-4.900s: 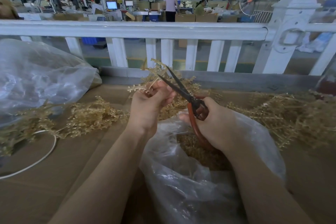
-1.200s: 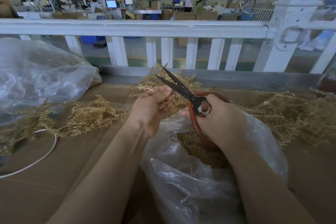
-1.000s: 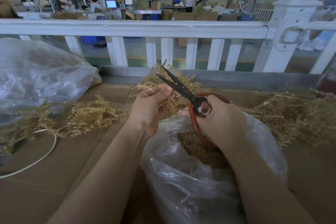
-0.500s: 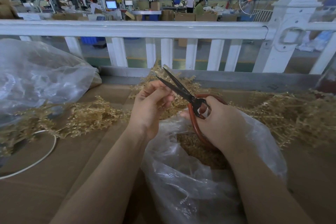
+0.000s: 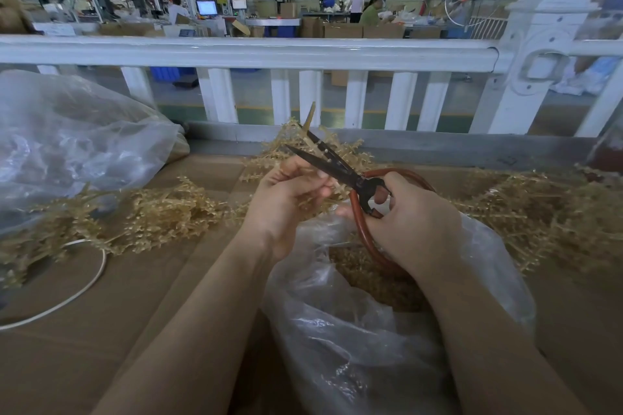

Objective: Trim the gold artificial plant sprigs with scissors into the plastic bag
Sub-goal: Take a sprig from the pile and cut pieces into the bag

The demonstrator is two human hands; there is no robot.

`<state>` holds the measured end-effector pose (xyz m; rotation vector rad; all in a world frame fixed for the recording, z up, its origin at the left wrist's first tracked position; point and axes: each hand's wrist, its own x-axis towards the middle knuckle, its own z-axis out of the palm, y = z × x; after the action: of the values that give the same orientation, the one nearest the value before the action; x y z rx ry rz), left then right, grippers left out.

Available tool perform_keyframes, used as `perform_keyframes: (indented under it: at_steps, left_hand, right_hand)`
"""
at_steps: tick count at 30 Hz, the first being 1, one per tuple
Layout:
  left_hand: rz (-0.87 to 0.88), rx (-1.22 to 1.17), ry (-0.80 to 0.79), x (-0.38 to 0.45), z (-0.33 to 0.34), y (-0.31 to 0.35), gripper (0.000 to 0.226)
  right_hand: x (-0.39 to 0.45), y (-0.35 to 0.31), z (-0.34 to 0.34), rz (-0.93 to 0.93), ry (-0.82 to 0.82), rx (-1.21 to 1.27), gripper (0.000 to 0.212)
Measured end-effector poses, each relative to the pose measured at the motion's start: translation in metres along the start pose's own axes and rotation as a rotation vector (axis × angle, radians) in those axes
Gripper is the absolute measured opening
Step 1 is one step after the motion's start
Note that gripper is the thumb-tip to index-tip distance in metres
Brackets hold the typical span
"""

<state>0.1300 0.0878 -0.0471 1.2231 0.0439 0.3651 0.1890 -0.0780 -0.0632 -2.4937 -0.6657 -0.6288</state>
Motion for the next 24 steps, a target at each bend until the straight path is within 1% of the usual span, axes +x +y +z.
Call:
perform_keyframes:
  at_steps: [2,8,17,21,24]
  left_hand:
    - [-0.007,-0.020,-0.005,0.000,0.000,-0.001,0.020]
    - [0.005,-0.053,-0.049,0.001,-0.001,-0.003,0.009]
    - [0.026,-0.066,-0.097,0.004,-0.003,-0.006,0.013]
    - [0.028,-0.067,-0.113,0.005,-0.003,-0.005,0.014]
    - [0.025,-0.072,-0.114,0.004,-0.003,-0.005,0.014]
  right_hand:
    - [0.000,0.000,0.000,-0.001,0.014,0.010,0.047]
    - [0.001,0.005,0.002,0.004,-0.019,0.019,0.049]
    - [0.001,0.013,0.010,-0.018,-0.011,0.092,0.060]
    - [0.002,0.015,0.013,-0.009,-0.034,0.115,0.064]
    - [0.002,0.014,0.012,-0.023,-0.040,0.143,0.059]
